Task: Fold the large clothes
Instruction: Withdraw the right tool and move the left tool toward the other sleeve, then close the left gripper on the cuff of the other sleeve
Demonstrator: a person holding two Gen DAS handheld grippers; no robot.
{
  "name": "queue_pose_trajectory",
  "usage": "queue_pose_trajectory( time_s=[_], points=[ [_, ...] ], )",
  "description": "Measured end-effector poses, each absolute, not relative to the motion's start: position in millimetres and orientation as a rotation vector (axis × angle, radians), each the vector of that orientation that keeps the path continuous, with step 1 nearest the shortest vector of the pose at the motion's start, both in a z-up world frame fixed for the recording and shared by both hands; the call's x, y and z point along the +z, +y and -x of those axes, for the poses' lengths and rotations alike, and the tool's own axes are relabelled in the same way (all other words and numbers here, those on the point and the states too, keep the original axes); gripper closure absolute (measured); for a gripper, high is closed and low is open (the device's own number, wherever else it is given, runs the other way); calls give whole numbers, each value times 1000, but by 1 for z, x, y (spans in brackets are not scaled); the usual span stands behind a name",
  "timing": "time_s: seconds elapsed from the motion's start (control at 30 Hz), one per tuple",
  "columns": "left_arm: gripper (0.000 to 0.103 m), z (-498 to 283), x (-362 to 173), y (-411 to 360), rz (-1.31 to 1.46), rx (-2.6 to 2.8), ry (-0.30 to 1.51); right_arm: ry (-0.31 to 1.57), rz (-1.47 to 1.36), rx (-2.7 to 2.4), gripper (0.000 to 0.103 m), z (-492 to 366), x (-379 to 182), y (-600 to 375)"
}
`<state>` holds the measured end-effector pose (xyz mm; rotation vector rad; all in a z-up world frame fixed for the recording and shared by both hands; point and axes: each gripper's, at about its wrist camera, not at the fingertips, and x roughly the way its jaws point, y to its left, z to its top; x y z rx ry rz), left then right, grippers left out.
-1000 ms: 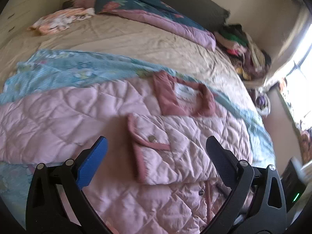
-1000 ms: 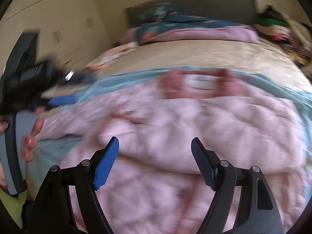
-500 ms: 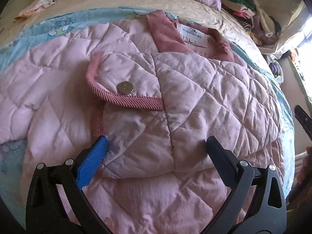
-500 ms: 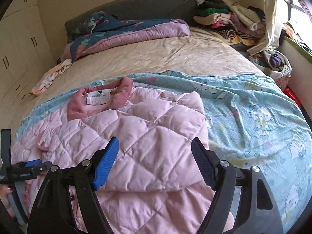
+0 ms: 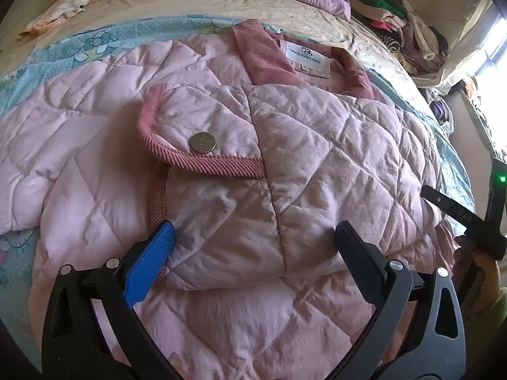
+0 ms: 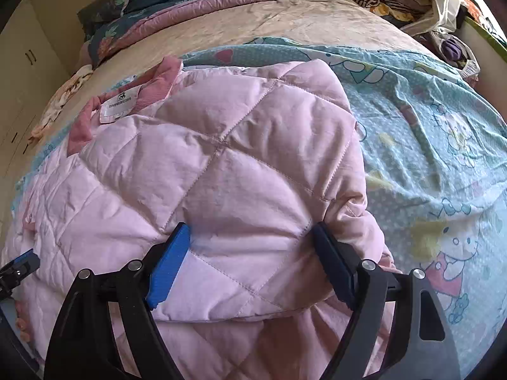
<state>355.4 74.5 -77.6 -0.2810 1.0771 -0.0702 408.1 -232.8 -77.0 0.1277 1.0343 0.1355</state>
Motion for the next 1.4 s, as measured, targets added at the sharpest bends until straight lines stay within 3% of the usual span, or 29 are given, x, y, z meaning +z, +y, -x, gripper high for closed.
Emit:
queue_pose_trajectory(
  time_s=[0.13,0.37,0.9,1.4],
  points=[
    [8,-351,-63,79,314,-59,1052,1008,-133,149,23,-393,-57,-223],
    [8,-331,-26,92,290,2,974,887,-218,224,6,-355,-13,-217],
    [8,-258,2,137,357,98,883,755,-173,336,4,-289,52,-160],
    [8,-215,3,196,398,201,837,734,-80,462,4,-259,76,-78]
  ],
)
